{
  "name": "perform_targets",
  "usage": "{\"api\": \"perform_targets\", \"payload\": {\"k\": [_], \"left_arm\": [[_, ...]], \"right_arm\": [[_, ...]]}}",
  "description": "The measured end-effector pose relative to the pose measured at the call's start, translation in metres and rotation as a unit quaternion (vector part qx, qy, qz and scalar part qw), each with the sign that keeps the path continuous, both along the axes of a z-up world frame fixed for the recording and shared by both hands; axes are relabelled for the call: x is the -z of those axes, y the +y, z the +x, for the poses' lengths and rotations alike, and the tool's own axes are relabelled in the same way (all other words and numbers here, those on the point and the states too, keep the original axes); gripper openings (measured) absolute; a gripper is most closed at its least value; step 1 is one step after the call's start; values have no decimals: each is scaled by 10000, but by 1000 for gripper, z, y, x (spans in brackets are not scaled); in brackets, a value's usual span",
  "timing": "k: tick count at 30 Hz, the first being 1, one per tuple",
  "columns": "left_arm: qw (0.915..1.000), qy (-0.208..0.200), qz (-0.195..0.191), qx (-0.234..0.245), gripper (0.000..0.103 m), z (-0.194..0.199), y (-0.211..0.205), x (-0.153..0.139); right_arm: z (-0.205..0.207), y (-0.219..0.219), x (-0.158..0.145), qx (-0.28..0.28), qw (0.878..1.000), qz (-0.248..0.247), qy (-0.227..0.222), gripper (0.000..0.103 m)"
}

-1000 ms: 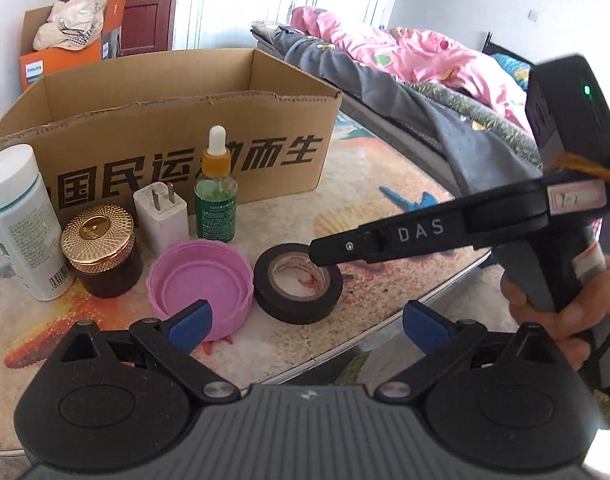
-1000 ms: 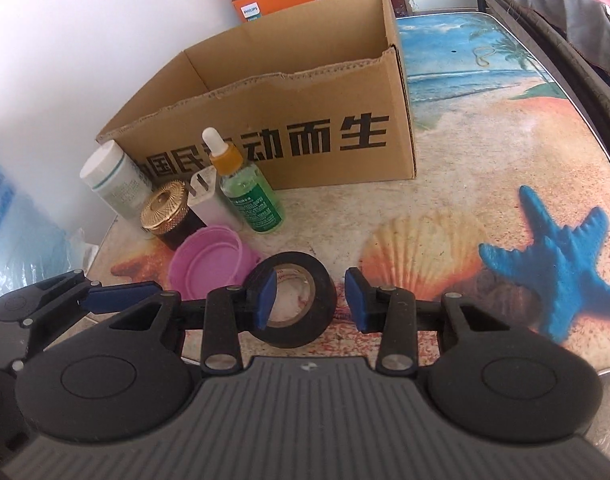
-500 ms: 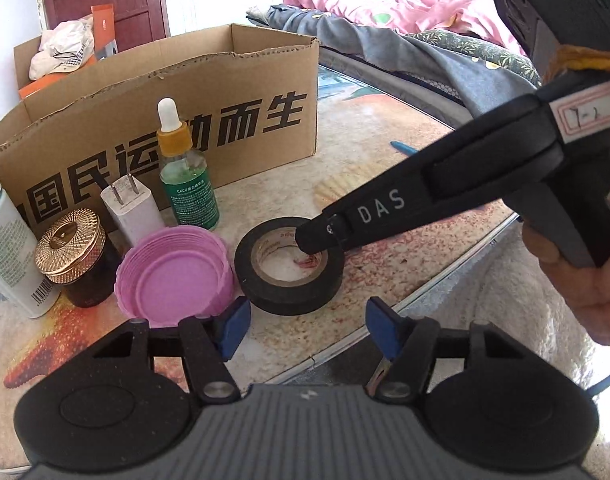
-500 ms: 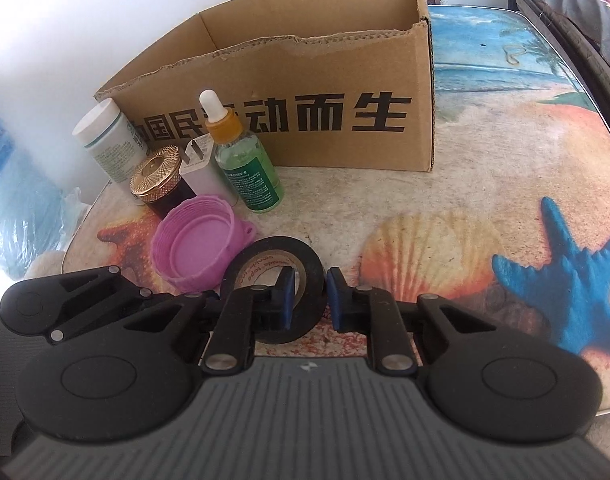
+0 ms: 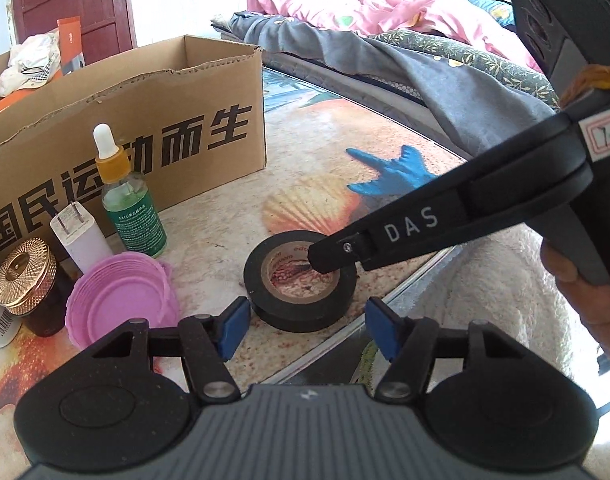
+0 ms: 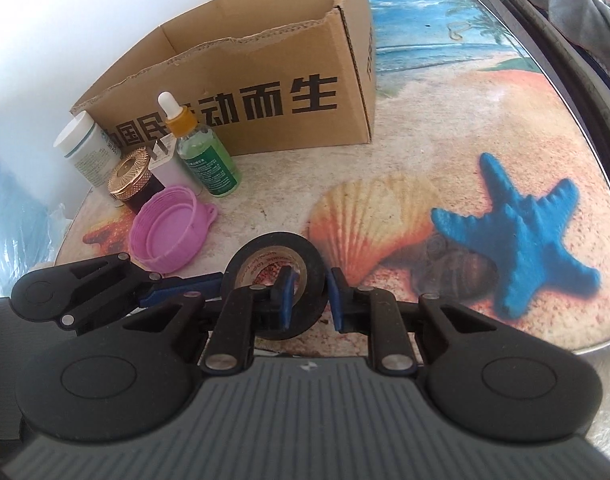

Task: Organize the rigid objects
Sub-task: 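Grip the black electrical tape roll by its rim with the right gripper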

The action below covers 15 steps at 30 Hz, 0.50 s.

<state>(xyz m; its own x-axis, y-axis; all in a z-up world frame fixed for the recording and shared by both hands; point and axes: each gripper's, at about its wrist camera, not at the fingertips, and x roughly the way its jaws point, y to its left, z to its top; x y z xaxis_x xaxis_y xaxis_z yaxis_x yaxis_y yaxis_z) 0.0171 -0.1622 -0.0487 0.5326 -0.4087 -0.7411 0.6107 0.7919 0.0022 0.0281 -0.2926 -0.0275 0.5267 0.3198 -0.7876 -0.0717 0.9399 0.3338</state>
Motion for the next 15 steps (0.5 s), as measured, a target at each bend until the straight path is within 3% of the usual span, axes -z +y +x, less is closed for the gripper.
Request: {"api": "perform_targets", "payload": {"k": [15], "left_arm": [[9999,-66,92,24,67,15,-10,3]], "right_arm": [[1,4,1,-186,9995,-224,-101,21]]}}
